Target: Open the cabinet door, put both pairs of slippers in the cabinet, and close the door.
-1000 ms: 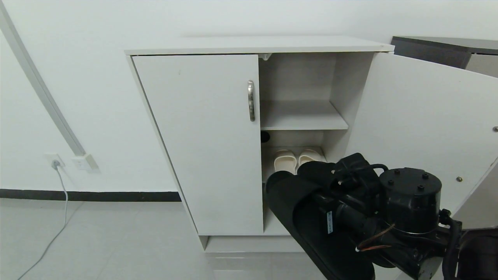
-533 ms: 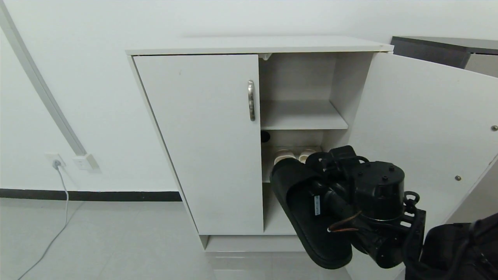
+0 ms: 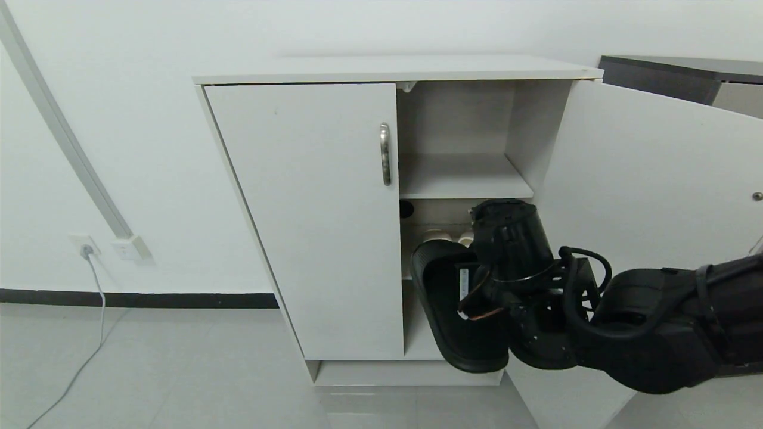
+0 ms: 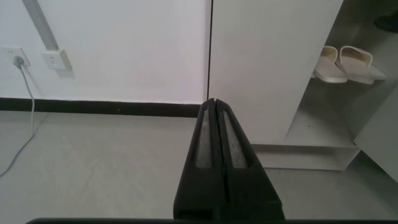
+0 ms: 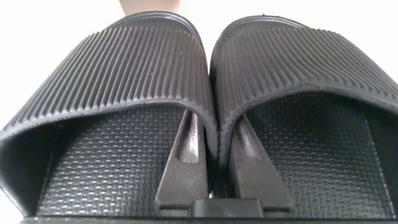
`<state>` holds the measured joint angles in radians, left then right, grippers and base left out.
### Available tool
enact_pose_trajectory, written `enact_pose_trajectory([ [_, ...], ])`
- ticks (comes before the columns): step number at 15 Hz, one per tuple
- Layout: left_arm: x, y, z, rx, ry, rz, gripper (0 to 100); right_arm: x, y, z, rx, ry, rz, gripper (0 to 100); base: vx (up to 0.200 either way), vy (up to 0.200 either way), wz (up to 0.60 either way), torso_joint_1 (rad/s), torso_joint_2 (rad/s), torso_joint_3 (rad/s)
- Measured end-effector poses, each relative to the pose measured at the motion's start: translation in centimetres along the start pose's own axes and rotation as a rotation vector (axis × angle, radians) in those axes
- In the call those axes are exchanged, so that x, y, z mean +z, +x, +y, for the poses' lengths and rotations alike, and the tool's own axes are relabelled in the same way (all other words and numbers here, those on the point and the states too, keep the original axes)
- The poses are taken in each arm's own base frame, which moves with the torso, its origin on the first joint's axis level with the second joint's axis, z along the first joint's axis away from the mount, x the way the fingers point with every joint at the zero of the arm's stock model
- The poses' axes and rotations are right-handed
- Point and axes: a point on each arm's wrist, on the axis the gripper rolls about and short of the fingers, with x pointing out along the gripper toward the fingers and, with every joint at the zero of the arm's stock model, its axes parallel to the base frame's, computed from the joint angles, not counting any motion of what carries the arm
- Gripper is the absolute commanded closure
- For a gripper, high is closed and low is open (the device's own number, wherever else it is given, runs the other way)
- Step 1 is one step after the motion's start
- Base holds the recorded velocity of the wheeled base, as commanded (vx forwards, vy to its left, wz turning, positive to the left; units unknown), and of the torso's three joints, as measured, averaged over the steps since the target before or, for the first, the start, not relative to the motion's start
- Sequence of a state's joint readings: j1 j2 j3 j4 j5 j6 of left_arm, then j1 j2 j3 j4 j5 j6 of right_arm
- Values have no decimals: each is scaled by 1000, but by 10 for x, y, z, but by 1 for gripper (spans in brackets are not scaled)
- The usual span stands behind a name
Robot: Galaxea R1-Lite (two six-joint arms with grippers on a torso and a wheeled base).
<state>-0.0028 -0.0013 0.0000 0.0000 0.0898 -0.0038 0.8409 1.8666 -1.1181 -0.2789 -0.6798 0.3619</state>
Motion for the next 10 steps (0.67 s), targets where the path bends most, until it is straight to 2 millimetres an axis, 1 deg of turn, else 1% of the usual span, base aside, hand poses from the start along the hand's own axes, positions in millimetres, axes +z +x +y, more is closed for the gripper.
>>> enact_pose_trajectory([
  [2,0,0,0,0,0,0,100,18,-1,6,-30,33,-46,100,0,0,0,0,0,0],
  [3,0,0,0,0,0,0,100,22,0,7,-31,41,-60,100,0,0,0,0,0,0],
  [7,0,0,0,0,0,0,100,35,-1,11,-55,5,-105,100,0,0,0,0,0,0],
  [10,0,0,0,0,-1,0,100,42,-1,12,-63,16,-122,100,0,0,0,0,0,0],
])
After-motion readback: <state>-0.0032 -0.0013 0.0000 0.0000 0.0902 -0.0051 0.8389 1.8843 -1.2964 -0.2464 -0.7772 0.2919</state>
